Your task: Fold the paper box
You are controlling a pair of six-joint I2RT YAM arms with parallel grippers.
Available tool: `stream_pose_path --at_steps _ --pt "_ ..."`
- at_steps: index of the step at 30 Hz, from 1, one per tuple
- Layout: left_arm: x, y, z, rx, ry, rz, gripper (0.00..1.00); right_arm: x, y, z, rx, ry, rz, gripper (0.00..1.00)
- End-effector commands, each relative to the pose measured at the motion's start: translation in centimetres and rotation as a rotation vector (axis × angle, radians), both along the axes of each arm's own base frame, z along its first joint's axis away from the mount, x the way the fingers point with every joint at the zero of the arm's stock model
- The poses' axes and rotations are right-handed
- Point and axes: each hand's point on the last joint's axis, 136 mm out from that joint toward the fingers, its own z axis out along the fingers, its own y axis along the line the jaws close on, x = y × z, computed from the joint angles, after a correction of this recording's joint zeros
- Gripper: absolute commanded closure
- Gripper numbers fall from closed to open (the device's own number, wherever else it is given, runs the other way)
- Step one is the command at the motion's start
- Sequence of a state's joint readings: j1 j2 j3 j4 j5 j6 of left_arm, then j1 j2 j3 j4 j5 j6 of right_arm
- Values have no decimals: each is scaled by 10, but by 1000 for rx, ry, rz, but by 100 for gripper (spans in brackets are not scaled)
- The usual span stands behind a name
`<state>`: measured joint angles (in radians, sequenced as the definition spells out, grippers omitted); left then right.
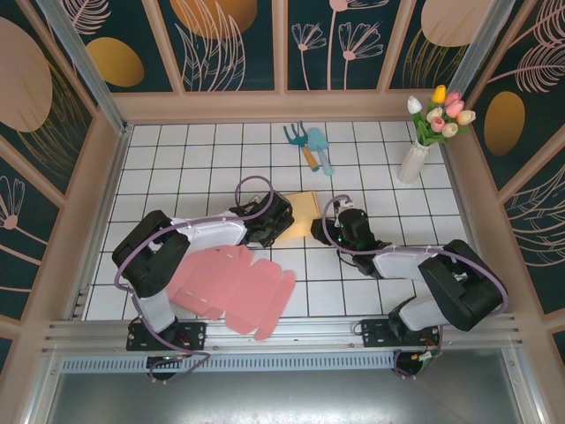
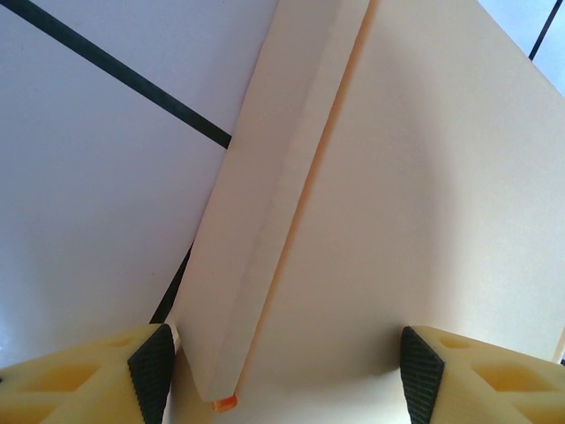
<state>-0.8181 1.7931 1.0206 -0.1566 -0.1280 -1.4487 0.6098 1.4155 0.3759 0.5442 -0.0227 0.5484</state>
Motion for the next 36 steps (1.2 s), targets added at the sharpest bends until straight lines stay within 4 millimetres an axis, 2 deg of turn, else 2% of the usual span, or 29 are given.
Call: stream_pose_path --at_steps 1,5,10,21,31,36 --pt "-18 28 -32 109 95 12 31 -6 2 -12 -22 16 29 56" --pt "-17 27 -31 104 91 12 31 -8 5 -16 -10 25 43 56" --pt "-17 26 -33 105 95 12 31 -10 13 -11 18 19 83 57" --pt "-16 27 -33 110 93 14 32 -12 14 -7 25 14 98 62" --pt "-16 26 -34 112 94 12 32 -20 25 8 100 0 158 63" --pt "-16 26 -33 111 93 13 32 -19 20 9 75 -6 134 63"
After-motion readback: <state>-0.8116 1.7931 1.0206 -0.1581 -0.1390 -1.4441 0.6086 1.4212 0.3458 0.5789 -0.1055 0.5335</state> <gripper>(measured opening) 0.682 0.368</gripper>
